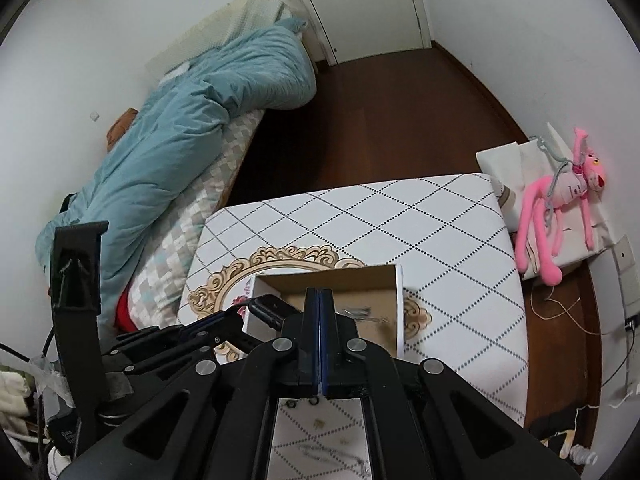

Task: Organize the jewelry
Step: 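Carry band and charms into the white box and open both tools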

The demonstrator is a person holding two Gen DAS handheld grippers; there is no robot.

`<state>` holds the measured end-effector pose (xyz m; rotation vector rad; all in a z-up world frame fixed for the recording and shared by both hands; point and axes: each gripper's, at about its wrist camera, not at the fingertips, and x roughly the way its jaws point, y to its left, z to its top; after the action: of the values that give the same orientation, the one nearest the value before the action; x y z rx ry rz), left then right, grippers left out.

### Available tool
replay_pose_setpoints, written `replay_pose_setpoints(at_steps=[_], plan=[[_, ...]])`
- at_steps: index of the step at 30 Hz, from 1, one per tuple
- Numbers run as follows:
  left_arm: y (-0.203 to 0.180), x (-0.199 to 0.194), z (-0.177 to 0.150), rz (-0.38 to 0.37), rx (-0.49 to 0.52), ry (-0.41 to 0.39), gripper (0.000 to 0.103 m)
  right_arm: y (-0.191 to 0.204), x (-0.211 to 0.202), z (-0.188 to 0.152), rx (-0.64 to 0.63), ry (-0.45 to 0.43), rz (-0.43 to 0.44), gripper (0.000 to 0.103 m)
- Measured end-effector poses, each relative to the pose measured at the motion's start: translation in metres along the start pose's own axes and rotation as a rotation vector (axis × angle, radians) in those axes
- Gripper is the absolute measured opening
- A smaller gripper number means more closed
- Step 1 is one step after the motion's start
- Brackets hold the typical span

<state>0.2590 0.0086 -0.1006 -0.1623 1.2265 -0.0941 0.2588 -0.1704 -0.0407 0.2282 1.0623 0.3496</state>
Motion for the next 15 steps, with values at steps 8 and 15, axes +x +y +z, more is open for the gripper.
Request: replay_pose_setpoints(at_steps=[8, 15], plan=[[0.008, 0.022, 0.017, 0.02, -0.032, 0.061, 0.051, -0.018, 0.052, 0.01, -0.011, 0.131, -0.037, 0.001], [0.018, 0.016, 0.011, 0.132, -0.017, -0.023, 0.088, -0.031, 0.07, -0.012, -0.068, 0.175, -0.217, 0.076]])
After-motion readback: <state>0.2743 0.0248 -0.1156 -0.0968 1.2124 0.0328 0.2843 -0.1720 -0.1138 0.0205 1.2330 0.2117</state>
